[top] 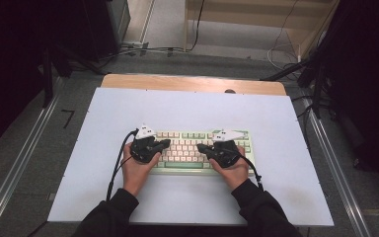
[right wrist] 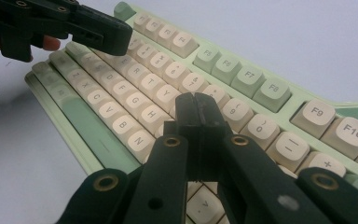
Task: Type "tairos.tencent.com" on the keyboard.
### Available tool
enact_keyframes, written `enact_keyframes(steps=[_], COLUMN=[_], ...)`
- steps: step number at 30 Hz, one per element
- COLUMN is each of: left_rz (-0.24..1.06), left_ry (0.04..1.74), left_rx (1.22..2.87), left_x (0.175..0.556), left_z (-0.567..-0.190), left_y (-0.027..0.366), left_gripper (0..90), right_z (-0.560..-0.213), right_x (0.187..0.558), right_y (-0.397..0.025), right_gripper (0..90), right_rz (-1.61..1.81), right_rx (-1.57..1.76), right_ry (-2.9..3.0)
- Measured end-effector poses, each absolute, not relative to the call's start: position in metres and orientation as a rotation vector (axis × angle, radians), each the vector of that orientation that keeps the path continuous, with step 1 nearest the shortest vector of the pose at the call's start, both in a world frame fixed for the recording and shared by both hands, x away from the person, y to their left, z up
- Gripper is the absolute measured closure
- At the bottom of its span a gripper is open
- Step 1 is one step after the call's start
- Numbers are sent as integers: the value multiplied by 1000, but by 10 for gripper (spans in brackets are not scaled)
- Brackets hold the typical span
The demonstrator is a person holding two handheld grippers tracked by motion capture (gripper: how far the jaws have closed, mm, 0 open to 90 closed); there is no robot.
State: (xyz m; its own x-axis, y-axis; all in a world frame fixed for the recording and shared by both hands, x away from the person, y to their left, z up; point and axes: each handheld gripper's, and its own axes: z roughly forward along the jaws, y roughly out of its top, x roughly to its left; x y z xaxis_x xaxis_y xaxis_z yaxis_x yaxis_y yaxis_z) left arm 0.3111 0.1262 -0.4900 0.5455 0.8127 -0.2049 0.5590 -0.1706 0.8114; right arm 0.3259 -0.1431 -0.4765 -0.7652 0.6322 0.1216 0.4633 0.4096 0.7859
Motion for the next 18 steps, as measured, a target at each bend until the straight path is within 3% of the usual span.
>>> enact_keyframes(steps=[18], left_rz=[351], left_ry=[1140], left_rx=[1875], left_x=[312], left_z=[-495], left_y=[128], left_gripper=[900], right_z=[-477], right_x=[325], right_y=[-143], right_gripper=[883], right_rz=[1281], right_rx=[973], right_ry=[2465])
